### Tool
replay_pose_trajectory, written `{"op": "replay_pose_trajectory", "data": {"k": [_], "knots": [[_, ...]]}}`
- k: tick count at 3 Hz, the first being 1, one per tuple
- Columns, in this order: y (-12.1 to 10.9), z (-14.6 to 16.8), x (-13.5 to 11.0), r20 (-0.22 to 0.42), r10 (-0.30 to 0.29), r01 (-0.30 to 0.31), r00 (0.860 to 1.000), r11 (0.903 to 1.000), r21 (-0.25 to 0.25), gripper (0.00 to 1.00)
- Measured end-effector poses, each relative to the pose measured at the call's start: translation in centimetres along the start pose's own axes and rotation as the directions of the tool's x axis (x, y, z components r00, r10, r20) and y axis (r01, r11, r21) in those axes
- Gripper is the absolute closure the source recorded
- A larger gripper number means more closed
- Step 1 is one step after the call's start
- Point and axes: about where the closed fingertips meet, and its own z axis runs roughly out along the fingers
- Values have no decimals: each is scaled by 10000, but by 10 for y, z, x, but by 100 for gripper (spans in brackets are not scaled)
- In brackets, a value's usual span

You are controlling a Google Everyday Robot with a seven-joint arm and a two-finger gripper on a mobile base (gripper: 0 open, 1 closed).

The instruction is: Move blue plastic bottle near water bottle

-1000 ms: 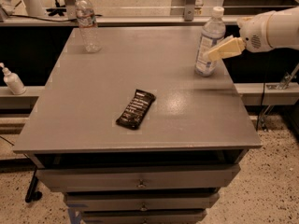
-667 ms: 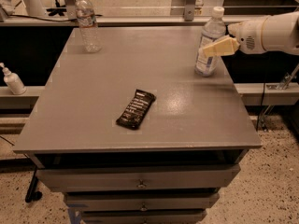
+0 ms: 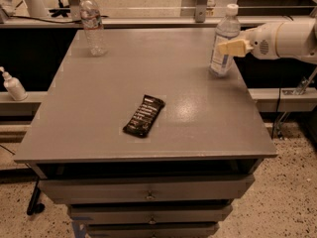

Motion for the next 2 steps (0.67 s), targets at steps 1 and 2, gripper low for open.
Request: {"op": "replay_pose_trajectory", "data": {"k": [1,2], "knots": [[2,7,-15,512,243,-234,9984,9995,-190,88],[4,13,-51,1342,287,-231,9905,9988,-435,100]]}}
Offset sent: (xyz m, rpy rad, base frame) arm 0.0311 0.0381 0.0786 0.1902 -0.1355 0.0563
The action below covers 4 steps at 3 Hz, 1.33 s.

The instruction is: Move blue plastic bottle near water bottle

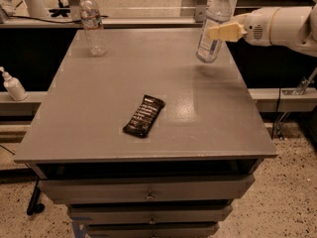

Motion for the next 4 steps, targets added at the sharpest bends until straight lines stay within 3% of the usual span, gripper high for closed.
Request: {"op": "replay_pose_trajectory", "data": {"k": [1,2,4], "knots": [[0,0,0,0,0,0,10000,10000,-2,100],[10,13,-9,375,-27,43,9993,9991,-428,100],[63,88,-33,541,-659,743,9964,9824,-1712,100]]}}
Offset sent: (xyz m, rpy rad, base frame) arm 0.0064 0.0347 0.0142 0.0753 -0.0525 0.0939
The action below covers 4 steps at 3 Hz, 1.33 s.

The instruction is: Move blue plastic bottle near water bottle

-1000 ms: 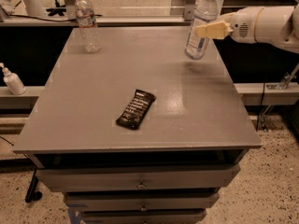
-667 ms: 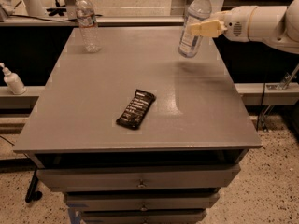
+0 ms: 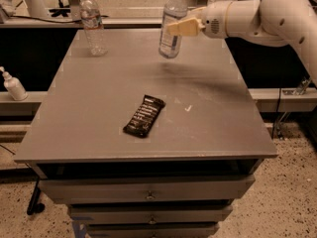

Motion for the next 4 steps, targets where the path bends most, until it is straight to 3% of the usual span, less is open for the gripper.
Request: {"op": "replay_pose_trajectory", "data": {"k": [2,4], "knots": [[22,61,-3,146,-422,426,9990,9987,-284,100],[30,116,-18,219,-1183,1194,9927,9911,-590,100]]}}
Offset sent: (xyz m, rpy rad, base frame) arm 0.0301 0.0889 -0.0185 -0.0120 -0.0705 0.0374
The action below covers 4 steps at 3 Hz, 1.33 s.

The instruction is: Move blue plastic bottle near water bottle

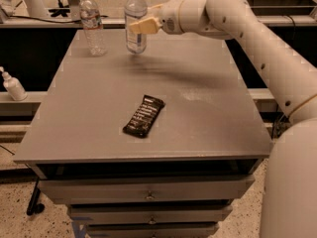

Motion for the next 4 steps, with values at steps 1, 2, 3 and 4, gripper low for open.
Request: {"op": "replay_pose_trajectory", "data": {"k": [1,2,3,4], "knots": [[4,28,0,-213,-280,273,9994,9991,-331,100],[5,49,4,-448,-446,419,9980,9973,-604,100],[7,65,7,-602,-545,495,9967,9955,-802,100],[9,76,12,-808,-517,436,9954,9942,-980,100]]}}
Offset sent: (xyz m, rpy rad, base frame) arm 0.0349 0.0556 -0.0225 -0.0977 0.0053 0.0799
